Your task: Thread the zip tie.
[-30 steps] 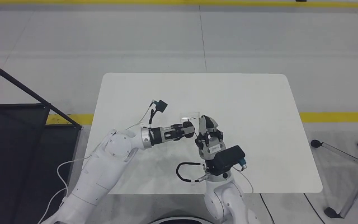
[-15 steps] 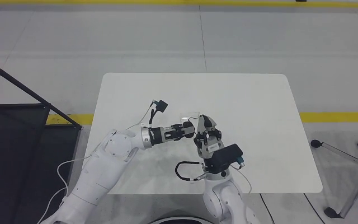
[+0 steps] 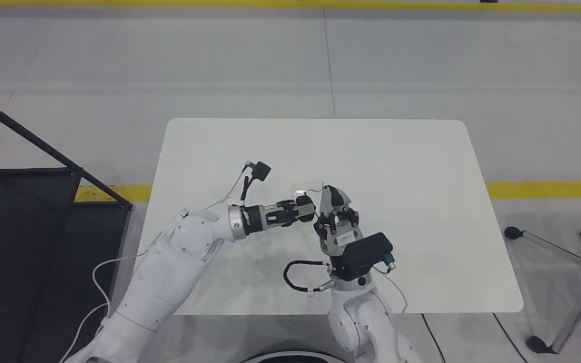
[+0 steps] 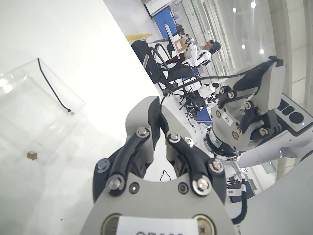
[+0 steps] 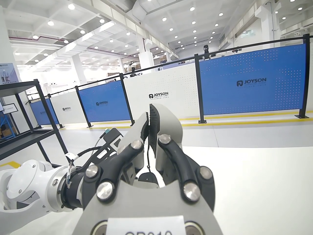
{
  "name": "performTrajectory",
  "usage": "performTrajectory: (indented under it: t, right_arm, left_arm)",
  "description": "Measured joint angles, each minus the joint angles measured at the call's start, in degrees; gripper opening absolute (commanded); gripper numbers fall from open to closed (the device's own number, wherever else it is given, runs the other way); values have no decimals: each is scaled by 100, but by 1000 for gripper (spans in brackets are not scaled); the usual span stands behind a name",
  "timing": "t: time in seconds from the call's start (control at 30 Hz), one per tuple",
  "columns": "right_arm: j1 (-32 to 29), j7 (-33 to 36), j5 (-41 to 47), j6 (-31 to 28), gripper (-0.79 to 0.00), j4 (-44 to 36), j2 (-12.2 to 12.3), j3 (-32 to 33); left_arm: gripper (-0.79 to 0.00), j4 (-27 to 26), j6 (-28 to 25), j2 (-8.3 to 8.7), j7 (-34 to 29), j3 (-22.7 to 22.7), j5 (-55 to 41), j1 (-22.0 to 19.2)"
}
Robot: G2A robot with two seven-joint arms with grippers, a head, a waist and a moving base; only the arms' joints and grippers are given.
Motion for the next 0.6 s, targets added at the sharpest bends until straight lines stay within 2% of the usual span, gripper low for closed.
performTrajectory:
  t: [0.6]
  right_arm:
    - [51,63,2,-6,-785,56,-24,-13]
  left_arm:
    - [-785,2,17,16,6,27,-10,-15]
